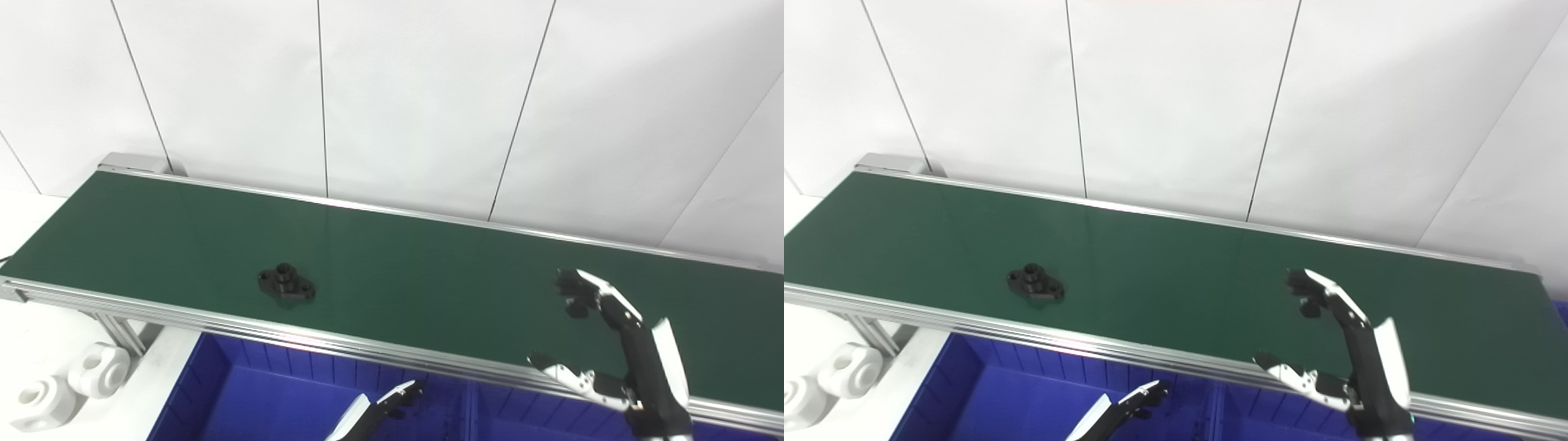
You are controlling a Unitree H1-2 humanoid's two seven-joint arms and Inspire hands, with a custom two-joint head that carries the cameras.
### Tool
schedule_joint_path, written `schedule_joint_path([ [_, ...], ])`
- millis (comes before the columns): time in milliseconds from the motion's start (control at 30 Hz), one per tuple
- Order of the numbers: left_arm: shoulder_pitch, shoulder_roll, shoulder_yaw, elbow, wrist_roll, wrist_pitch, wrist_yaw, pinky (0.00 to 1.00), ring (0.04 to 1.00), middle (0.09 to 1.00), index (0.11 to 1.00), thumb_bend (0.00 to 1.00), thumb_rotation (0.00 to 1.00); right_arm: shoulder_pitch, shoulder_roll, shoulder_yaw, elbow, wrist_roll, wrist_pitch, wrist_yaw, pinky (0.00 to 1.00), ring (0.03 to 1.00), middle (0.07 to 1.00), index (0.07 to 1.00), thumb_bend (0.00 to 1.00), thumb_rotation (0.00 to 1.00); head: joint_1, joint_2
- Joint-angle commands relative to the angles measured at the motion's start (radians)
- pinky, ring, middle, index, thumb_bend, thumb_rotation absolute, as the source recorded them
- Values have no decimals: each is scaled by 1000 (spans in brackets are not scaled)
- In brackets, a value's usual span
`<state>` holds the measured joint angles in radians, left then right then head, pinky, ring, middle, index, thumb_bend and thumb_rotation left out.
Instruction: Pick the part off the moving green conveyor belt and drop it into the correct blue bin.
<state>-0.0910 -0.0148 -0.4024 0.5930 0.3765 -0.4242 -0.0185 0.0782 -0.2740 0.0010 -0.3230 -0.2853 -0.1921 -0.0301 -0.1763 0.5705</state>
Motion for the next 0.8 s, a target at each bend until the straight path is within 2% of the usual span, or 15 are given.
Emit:
schedule_joint_path([
  [0,-28,4,8,-48,-3,-18,0,791,858,888,887,711,294,-62,-25,-2,-41,-21,76,46,666,726,755,776,729,283,-16,12],
  [200,-39,15,23,-52,-22,-19,-21,777,848,881,881,709,267,-208,-41,40,19,-83,212,152,677,735,763,783,768,322,-82,18],
  [300,-44,18,33,-49,-30,-24,-33,770,843,874,878,712,248,-267,-35,61,70,-120,242,166,659,724,749,769,792,313,-107,20],
  [633,-72,20,35,5,-25,-39,-29,782,848,874,874,722,260,-396,-42,123,251,-204,224,166,671,727,746,764,787,314,-103,8],
  [767,-81,22,29,19,-24,-40,-31,776,845,874,871,726,252,-435,-41,138,292,-221,250,181,651,720,742,758,807,343,-100,11],
])
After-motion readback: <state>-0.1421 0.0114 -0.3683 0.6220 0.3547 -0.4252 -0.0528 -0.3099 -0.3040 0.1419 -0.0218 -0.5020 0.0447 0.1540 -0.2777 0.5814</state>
